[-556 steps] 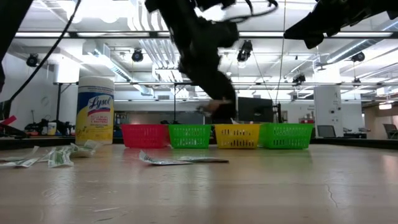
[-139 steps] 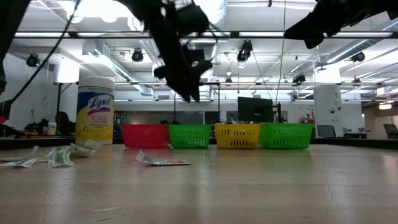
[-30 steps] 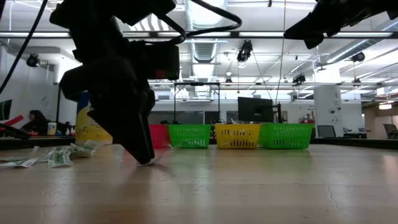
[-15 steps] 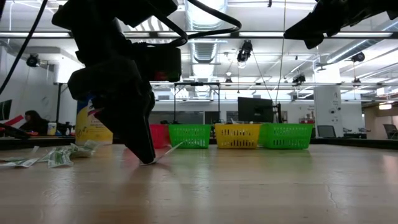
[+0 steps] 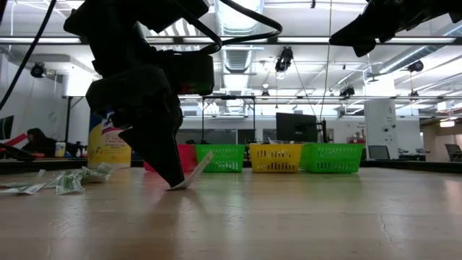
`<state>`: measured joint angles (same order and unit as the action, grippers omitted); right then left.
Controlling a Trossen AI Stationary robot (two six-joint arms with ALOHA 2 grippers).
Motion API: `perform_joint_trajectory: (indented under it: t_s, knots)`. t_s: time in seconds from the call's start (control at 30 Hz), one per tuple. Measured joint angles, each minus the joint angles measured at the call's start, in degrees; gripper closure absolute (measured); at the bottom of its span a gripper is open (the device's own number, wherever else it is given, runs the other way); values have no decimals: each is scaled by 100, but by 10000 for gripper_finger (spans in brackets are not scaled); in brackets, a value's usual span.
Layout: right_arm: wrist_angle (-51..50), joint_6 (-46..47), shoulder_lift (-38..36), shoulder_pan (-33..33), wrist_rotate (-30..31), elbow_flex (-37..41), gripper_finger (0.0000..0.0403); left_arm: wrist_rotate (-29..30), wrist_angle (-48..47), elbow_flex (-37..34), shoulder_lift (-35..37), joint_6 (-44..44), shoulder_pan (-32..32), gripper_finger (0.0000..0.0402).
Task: Pick & Place First Aid Supplies
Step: Put the orange ointment pack into the left green bin
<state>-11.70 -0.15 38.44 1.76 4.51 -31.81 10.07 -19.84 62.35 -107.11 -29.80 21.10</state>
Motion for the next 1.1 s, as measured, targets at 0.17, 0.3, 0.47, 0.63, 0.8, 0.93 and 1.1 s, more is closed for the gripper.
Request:
perform_joint_trajectory:
  t_s: [0.17, 0.3, 0.47, 0.63, 0.8, 0.93, 1.1]
  knots:
    - [-1, -2, 1, 0, 0, 0, 351, 7, 9, -4, 22, -26, 0, 400]
    - [0, 3, 2, 0, 0, 0, 351, 25, 16, -2, 95, -29, -17, 401]
    - [-2, 1, 2, 0, 0, 2, 351, 9, 30, 76, 197, -29, -70, 401]
    - [0, -2, 1, 0, 0, 0, 351, 47, 48, 249, 227, -26, -86, 401]
    - [-2, -2, 0, 0, 0, 0, 351, -76, 57, 464, 275, 149, -97, 401]
    - [-2, 0, 1, 0, 0, 0, 351, -212, 123, 728, 325, 542, -114, 401]
    - [-2, 0, 0, 0, 0, 0, 351, -447, 320, 1147, 434, 1243, -155, 401]
